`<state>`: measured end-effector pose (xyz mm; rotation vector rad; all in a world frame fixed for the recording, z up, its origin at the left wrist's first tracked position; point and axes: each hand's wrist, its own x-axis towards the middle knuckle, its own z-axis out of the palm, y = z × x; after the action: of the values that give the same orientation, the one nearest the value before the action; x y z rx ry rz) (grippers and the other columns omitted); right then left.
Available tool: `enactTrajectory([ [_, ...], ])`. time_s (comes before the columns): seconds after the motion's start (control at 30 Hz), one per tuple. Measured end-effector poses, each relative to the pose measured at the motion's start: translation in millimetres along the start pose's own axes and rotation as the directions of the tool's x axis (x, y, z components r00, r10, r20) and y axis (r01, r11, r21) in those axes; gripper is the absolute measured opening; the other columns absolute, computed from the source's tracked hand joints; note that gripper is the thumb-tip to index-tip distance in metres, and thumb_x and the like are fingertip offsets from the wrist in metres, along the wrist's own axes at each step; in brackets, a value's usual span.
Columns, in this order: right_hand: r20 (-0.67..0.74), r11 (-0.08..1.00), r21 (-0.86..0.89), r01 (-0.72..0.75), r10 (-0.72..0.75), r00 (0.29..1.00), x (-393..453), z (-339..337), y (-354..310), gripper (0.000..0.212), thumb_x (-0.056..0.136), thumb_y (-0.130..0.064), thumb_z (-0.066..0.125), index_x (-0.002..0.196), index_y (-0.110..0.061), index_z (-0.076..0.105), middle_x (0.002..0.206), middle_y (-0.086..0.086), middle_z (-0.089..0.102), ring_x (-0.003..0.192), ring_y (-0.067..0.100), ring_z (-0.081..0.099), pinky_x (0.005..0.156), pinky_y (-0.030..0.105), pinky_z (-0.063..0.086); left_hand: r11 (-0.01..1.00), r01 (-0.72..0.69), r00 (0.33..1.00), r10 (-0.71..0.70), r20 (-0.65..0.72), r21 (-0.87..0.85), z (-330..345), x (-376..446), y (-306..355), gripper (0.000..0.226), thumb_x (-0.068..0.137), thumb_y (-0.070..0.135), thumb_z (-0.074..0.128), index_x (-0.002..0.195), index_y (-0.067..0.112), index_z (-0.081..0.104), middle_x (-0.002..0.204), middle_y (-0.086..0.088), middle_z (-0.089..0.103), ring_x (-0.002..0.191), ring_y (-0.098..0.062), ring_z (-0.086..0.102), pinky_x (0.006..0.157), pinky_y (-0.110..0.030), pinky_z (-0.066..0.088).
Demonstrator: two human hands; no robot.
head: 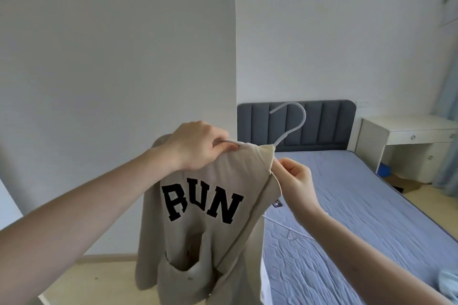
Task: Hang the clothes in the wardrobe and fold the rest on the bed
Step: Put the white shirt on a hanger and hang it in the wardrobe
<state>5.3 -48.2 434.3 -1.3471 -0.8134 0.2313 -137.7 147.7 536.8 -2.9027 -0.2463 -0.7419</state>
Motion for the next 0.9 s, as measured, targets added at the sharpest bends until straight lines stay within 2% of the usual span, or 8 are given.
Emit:
enactTrajectory([
  [0.13,-0.156,0.976,-0.163,0.144,-0.169,0.973,-5.3,-16.8,2.0,0.008,0.097,-0.025,0.071,0.100,-0.032,0.068,0.093,-0.012,0.069,0.083,0.010,0.063,0.073,0.024,0.051,1.000,0.000,0.998,-0.002,-0.065,-0.031,0.9,6.1,-12.6,0.054,0.100,0.059,0.050,0.069,0.015,0.052,0.054,0.005,0.048,0.056,-0.018,0.048,0.057,-0.035,0.042],
  [0.2,-0.293,0.946,-0.230,0.226,-0.289,0.911,-20.6,-25.9,14.5,0.013,0.095,-0.021,0.071,0.093,-0.029,0.061,0.087,-0.010,0.063,0.079,0.014,0.059,0.071,0.027,0.048,0.999,0.013,0.994,-0.018,-0.108,-0.043,-2.9,8.0,-21.7,0.054,0.101,0.058,0.051,0.066,0.017,0.051,0.051,0.006,0.046,0.052,-0.012,0.047,0.056,-0.036,0.044],
  [0.27,-0.214,0.916,-0.318,0.244,-0.320,0.923,-39.7,-23.7,36.1,0.017,0.090,-0.022,0.071,0.081,-0.026,0.057,0.076,-0.008,0.060,0.069,0.012,0.054,0.063,0.024,0.043,0.998,0.036,0.987,-0.042,-0.152,-0.045,-7.9,10.9,-29.7,0.054,0.100,0.059,0.051,0.063,0.019,0.048,0.049,0.006,0.045,0.051,-0.009,0.047,0.055,-0.035,0.041],
  [0.43,0.104,0.882,-0.452,-0.134,0.201,0.974,-47.0,-2.0,93.8,0.042,0.082,-0.045,0.082,0.117,-0.038,0.059,0.112,-0.023,0.064,0.103,0.002,0.060,0.086,0.030,0.052,0.999,0.022,0.974,-0.030,-0.223,-0.040,-22.4,21.7,-31.4,0.060,0.099,0.063,0.051,0.060,0.020,0.036,0.049,0.003,0.039,0.051,-0.012,0.044,0.052,-0.034,0.033],
  [0.53,0.175,0.818,-0.554,-0.158,0.299,0.938,-34.2,1.8,122.3,0.017,0.088,-0.048,0.076,0.087,-0.033,0.067,0.081,-0.020,0.068,0.072,-0.002,0.061,0.067,0.024,0.048,0.998,0.009,0.969,-0.024,-0.245,-0.062,-31.6,26.2,-31.9,0.063,0.099,0.064,0.050,0.061,0.016,0.037,0.049,0.001,0.038,0.052,-0.017,0.044,0.052,-0.035,0.034],
  [0.63,0.065,0.805,-0.568,-0.170,0.250,0.966,-16.3,-14.8,136.8,0.052,0.096,-0.037,0.069,0.056,-0.021,0.039,0.051,-0.011,0.037,0.048,0.009,0.032,0.053,0.032,0.026,0.997,0.022,0.969,-0.039,-0.245,-0.072,-40.9,20.6,-42.9,0.064,0.098,0.066,0.048,0.061,0.014,0.037,0.050,-0.001,0.037,0.053,-0.021,0.044,0.052,-0.036,0.031],
  [0.73,-0.052,0.803,-0.573,-0.162,0.162,0.985,11.0,-50.6,123.4,0.052,0.098,-0.035,0.067,0.054,-0.022,0.043,0.047,-0.010,0.034,0.046,0.005,0.029,0.048,0.030,0.023,0.998,0.039,0.972,-0.049,-0.228,-0.048,-45.0,5.1,-63.3,0.064,0.095,0.072,0.042,0.060,0.019,0.039,0.053,0.000,0.044,0.050,-0.016,0.042,0.051,-0.034,0.030],
  [0.9,-0.130,0.808,-0.584,-0.078,0.002,0.991,70.9,-95.5,57.9,0.018,0.097,-0.033,0.069,0.082,-0.031,0.080,0.067,-0.022,0.071,0.062,-0.008,0.060,0.057,0.017,0.045,0.996,0.087,0.980,-0.085,-0.178,0.002,-27.7,-17.0,-86.3,0.065,0.092,0.080,0.033,0.088,0.032,0.076,0.054,0.008,0.056,0.055,-0.009,0.054,0.057,-0.034,0.047],
])
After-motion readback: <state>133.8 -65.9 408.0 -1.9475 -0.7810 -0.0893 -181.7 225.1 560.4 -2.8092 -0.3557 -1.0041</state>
